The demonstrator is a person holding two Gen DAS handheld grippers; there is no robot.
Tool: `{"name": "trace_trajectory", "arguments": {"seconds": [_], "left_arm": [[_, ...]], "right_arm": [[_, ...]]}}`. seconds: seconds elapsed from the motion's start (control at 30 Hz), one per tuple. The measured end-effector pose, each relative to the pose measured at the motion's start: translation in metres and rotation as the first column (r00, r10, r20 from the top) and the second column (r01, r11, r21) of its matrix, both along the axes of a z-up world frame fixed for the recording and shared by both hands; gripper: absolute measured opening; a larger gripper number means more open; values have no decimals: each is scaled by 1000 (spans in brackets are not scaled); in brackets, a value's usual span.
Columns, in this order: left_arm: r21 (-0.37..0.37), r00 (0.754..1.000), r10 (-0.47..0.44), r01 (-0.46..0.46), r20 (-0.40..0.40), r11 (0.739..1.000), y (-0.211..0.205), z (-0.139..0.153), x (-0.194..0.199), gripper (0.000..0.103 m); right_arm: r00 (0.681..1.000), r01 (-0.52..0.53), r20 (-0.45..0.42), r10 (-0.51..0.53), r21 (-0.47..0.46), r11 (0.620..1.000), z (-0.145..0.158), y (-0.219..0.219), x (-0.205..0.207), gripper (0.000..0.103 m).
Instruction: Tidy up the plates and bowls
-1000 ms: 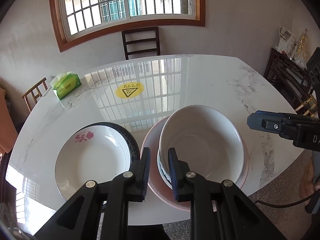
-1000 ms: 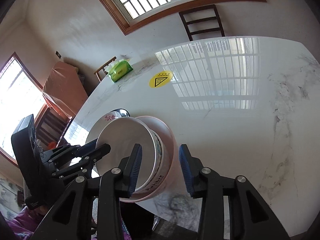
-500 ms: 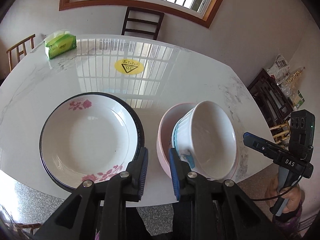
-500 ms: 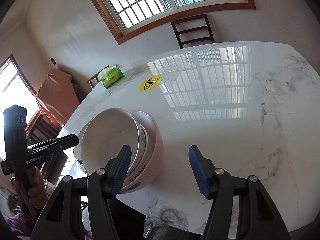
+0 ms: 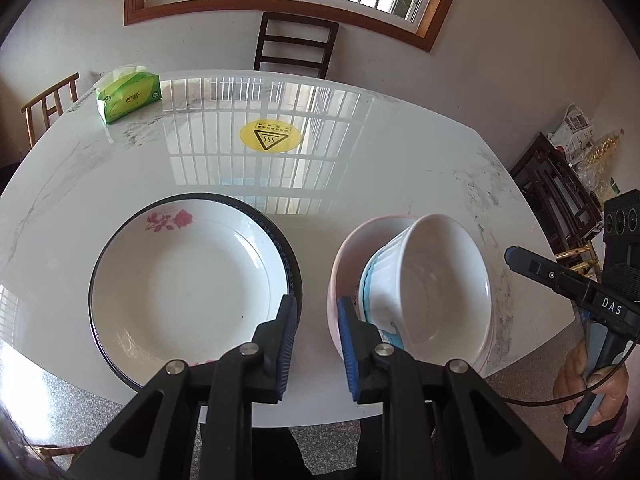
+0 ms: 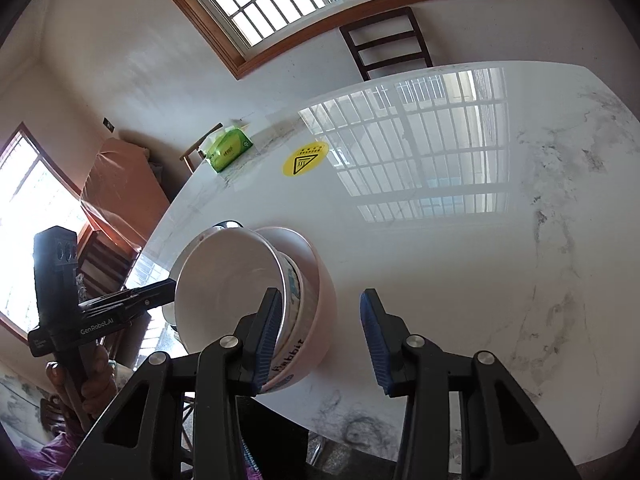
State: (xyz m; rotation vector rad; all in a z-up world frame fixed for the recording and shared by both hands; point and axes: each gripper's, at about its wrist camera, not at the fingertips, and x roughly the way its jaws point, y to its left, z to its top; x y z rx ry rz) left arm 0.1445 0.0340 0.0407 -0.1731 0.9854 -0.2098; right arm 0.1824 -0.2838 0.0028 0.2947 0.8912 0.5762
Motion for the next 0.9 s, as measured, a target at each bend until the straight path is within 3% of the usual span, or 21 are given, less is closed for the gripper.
{"name": "trace_trajectory", "arguments": {"seconds": [0.23,0.5,0.73,0.83,0.9], "left_arm": [[-11,1000,-5,5,-23,1000,3,-7,8,22],[-3,999,-21,21,-30,1000,-2,-11,9,22],[-11,999,-25,24,-40,1000,-3,-11,16,22],[-9,999,-28,28,-46,1000,-5,-11,18,22],[-15,998,-29,29,-49,999,-5,-11,19,22]], "right_arm": [[996,-59,61,63,-67,996,16,44,16,40],[993,-106,42,110,-87,991,15,78,33,40],[992,-124,12,129,-183,975,10,91,35,45],[987,-153,11,163,-294,943,8,101,33,44],[987,-149,20,161,-275,950,12,98,31,45]]}}
